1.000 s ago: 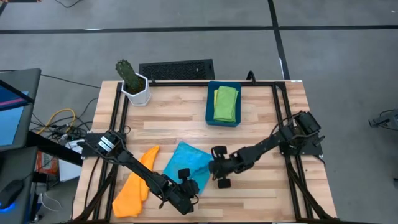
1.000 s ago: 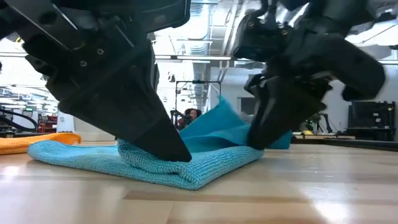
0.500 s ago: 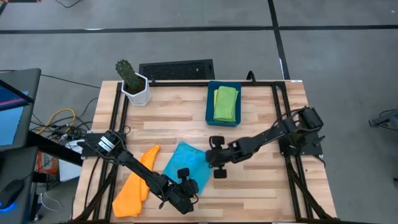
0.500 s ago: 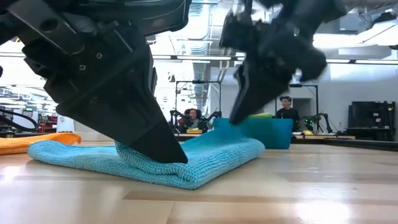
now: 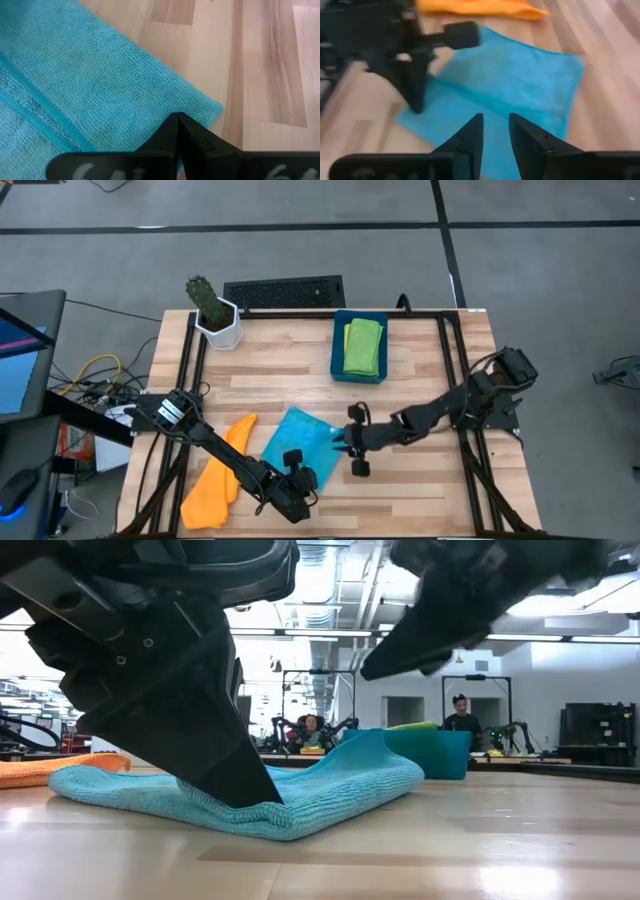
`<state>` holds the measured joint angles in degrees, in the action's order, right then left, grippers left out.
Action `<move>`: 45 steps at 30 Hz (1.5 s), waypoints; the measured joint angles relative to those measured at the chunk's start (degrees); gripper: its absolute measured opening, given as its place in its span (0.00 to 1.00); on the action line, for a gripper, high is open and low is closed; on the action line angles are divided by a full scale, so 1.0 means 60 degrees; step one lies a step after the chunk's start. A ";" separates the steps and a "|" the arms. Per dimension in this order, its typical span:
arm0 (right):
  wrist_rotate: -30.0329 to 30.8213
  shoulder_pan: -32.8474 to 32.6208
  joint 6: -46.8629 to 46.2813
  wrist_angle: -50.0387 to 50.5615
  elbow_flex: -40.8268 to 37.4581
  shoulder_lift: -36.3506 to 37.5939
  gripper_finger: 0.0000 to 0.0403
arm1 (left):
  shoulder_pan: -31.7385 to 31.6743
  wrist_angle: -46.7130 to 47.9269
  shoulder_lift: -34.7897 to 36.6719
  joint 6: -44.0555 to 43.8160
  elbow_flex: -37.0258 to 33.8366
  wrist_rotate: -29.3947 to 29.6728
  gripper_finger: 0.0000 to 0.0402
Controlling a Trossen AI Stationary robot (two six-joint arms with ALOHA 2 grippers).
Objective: Fold microfiber towels
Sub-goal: Fold the blue towel
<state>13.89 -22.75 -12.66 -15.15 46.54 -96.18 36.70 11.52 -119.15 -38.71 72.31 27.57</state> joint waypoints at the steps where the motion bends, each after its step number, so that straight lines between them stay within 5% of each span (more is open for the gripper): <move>1: 0.0164 -0.0081 -0.0134 -0.0746 -0.0206 -0.0221 0.29 | 0.0006 0.0000 0.0000 -0.0009 0.0000 0.0000 0.00; 7: 0.0912 0.0030 -0.0418 -0.1975 -0.0614 -0.1530 0.29 | 0.0009 -0.0045 0.0000 -0.0019 0.0000 -0.0065 0.00; 16: 0.0375 0.0532 -0.1430 -0.2800 -0.0587 -0.2780 0.29 | 0.0065 0.0499 0.0242 -0.0388 0.0137 -0.0190 0.00; 25: 0.0157 0.0590 -0.1426 -0.3260 -0.0614 -0.2846 0.29 | 0.0652 0.1601 0.0998 -0.1960 0.0357 0.3236 0.00; 40: -0.0259 0.0573 -0.1313 -0.3913 -0.0624 -0.2625 0.29 | 0.1029 0.1483 -0.0422 -0.3892 0.0135 0.2306 0.00; 45: 0.0344 0.0562 -0.0840 -0.4597 -0.0396 -0.2641 0.29 | 0.1073 0.1577 -0.0437 -0.3798 0.0135 0.2366 0.00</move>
<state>15.95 -19.38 -17.70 -42.73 44.16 -112.02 43.13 20.98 -121.78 -61.50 73.12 41.77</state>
